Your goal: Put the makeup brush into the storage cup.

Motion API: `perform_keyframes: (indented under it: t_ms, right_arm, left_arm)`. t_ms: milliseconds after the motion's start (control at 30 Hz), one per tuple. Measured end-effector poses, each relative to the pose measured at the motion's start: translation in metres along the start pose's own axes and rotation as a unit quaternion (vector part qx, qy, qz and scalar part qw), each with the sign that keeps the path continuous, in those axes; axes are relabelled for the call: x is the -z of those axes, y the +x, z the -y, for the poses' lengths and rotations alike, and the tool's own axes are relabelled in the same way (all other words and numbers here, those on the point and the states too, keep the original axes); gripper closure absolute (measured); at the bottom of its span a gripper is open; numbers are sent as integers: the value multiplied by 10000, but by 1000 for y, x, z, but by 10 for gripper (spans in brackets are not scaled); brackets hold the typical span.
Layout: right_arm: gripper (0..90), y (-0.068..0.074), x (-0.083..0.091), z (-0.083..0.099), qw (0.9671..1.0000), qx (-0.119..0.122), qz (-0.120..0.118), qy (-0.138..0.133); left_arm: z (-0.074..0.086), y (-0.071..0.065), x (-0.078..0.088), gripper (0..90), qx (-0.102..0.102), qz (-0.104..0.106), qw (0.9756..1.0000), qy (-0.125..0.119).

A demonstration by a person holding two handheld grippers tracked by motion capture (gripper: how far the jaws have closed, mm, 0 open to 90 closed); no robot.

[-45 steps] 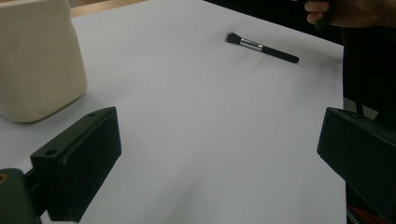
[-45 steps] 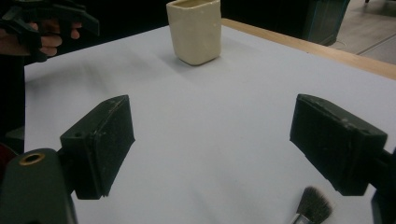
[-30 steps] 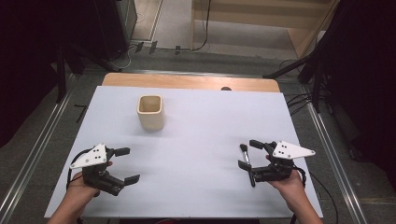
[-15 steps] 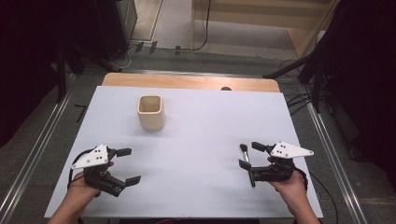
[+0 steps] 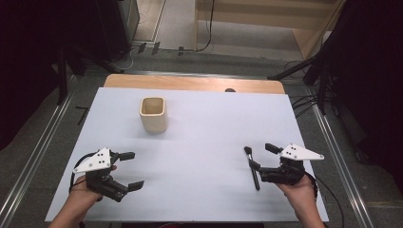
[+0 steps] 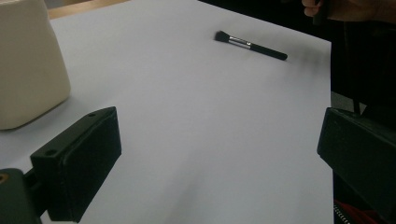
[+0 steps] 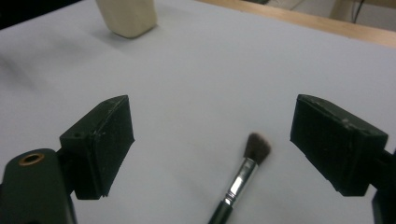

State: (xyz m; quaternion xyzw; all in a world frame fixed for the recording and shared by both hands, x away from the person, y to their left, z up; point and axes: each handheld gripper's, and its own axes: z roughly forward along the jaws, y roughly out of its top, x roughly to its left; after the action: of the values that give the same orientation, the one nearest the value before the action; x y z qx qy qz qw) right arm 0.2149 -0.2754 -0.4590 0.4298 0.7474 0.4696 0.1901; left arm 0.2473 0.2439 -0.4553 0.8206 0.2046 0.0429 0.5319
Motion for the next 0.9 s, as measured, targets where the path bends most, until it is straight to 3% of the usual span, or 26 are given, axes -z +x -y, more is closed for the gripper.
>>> perform_keyframes:
  t_ms: [100,200,467,633,900]
  right_arm:
    - [141,-1,0,0,9996,-120,212,152]
    - [139,-2,0,0,9991,-230,220,281]
    - [139,2,-5,-2,9959,-194,336,818]
    - [140,2,-6,-1,9918,-106,583,1130]
    - [141,3,-10,-6,9847,-121,664,1604]
  left_arm:
    - [0,0,0,5,5,-3,10000,-1]
    - [0,0,0,5,-7,7,10000,14]
    - [0,-1,-1,5,-15,-4,10000,30]
    - [-1,-2,-1,5,-13,-10,10000,36]
    - [-1,-2,-1,4,-10,-17,10000,37]
